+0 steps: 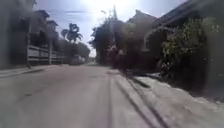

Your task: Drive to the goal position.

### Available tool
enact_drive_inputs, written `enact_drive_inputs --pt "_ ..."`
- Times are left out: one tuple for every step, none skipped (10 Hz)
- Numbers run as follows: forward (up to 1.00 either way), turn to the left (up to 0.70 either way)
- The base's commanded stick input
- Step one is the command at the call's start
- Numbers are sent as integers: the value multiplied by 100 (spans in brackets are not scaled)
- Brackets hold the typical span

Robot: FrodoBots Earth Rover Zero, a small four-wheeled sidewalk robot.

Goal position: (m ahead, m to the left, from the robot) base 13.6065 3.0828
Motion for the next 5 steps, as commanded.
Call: enact_drive_inputs --pt "100 0" --pt "100 0" --pt "100 0" --pt "100 0" --pt "100 0"
